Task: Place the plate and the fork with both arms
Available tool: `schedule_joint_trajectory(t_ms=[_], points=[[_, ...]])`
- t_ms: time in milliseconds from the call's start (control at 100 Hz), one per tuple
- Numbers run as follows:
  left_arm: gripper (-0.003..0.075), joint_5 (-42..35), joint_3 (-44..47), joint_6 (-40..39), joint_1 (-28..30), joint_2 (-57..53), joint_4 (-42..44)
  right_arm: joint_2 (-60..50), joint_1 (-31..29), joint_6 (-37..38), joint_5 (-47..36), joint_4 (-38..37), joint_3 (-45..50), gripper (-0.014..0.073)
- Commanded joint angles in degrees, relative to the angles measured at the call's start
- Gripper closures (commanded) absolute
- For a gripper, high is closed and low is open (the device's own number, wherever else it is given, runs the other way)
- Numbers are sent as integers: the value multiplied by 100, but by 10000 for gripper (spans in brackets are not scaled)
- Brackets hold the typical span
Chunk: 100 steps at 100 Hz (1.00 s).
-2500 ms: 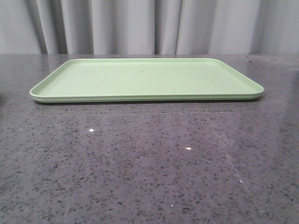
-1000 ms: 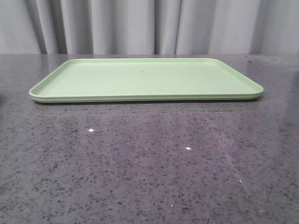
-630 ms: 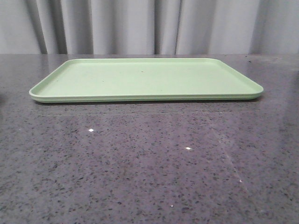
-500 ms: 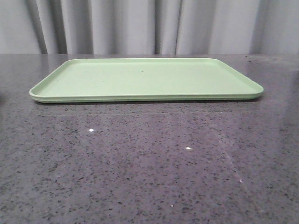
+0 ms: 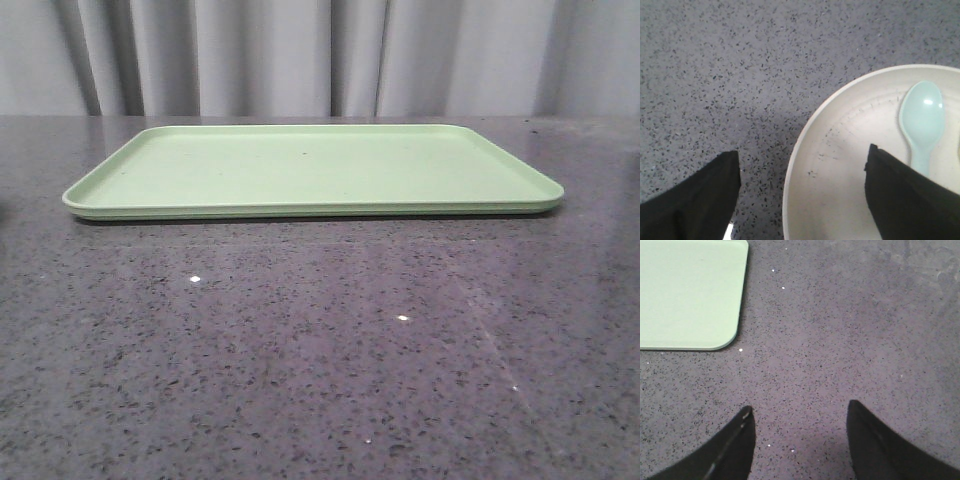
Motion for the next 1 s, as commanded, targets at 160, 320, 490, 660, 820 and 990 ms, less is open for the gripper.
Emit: schedule_joint_trajectory(t_ms=[160,320,490,660,820,990], points=[[205,-444,-149,36,14,382,-146,83,-34,-79,-414,-53,-189,171],[205,-444,-149,36,14,616,-159,83,-34,-79,-414,-53,-189,171],[206,-433,-149,36,14,742,-183,83,-34,-79,-414,-53,-189,171],[206,-389,-149,36,23,751,-183,83,-34,-79,-414,-53,-189,171],[217,-310,-149,36,23,751,-183,83,-34,-79,-414,-53,-189,171],[349,-191,-149,36,23,751,-183,83,-34,-74,-413,-53,-189,171]])
